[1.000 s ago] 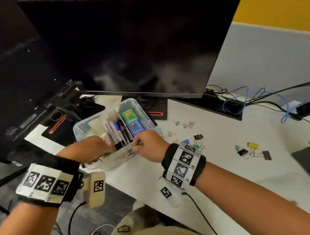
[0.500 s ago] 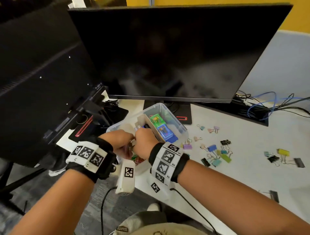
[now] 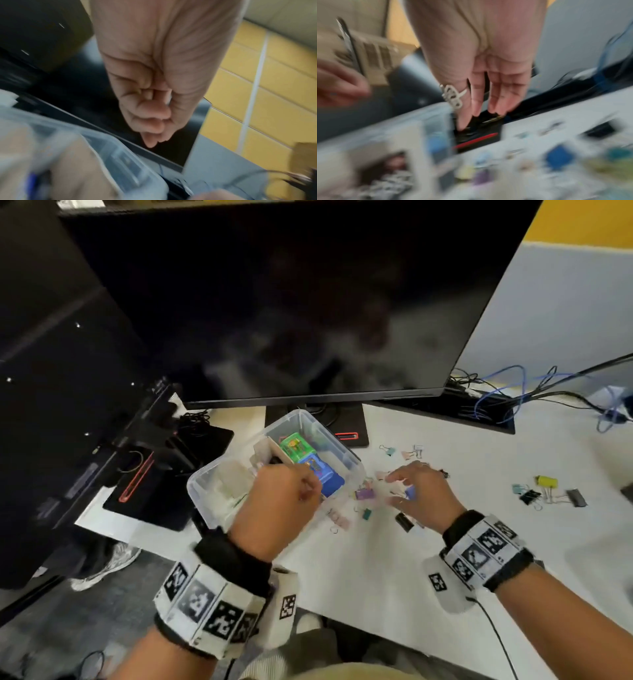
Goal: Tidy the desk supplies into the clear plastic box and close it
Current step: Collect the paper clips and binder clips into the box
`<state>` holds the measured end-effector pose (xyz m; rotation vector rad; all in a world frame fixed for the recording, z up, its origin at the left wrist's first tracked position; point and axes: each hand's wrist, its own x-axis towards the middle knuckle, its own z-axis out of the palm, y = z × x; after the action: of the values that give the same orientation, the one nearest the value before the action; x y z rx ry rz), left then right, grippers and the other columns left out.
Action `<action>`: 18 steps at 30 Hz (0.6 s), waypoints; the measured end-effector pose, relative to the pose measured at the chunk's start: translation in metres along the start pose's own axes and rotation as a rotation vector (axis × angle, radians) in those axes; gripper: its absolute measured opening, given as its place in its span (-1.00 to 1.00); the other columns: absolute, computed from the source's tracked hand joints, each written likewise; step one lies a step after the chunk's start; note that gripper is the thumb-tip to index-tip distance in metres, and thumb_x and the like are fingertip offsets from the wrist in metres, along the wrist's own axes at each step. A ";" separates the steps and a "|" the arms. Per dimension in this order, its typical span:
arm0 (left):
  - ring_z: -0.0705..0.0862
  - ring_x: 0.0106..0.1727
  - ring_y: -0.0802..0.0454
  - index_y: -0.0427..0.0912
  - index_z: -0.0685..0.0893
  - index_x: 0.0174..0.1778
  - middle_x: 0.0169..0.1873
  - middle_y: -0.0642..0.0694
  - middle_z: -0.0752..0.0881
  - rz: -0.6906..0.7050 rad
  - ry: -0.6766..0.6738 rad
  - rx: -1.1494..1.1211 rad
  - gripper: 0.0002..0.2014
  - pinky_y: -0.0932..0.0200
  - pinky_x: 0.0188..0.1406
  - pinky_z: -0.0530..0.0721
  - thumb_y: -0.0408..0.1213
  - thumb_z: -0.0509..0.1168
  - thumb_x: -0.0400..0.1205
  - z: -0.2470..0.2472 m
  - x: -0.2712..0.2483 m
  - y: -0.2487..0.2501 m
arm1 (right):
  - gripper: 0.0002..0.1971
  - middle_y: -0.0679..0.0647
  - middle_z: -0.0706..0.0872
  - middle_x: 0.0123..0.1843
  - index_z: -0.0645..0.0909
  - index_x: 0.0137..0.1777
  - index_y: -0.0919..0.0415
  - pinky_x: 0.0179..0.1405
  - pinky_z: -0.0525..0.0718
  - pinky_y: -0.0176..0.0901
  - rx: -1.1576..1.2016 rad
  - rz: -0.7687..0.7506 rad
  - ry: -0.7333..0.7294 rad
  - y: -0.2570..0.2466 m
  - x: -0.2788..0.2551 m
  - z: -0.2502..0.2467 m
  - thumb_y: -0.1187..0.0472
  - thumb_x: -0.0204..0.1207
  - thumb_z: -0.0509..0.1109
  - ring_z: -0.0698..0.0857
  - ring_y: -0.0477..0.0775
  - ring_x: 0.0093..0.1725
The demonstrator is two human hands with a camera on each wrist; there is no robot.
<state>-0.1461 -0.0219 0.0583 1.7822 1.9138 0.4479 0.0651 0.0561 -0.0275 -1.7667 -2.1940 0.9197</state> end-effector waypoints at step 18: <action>-0.31 0.64 -0.38 -0.03 -0.27 0.64 0.66 -0.16 -0.29 -0.153 -0.450 0.306 -0.01 -0.48 0.53 0.02 0.46 -0.02 0.46 0.224 0.066 0.058 | -0.58 0.28 0.34 0.39 0.44 0.32 0.12 0.35 0.42 0.02 -0.359 0.102 -0.277 0.117 0.042 -0.009 0.31 0.46 0.36 0.39 0.33 0.32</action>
<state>0.0238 0.0301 -0.1041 1.7130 1.8371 -0.2958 0.1541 0.1106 -0.0965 -2.0289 -2.6013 0.8809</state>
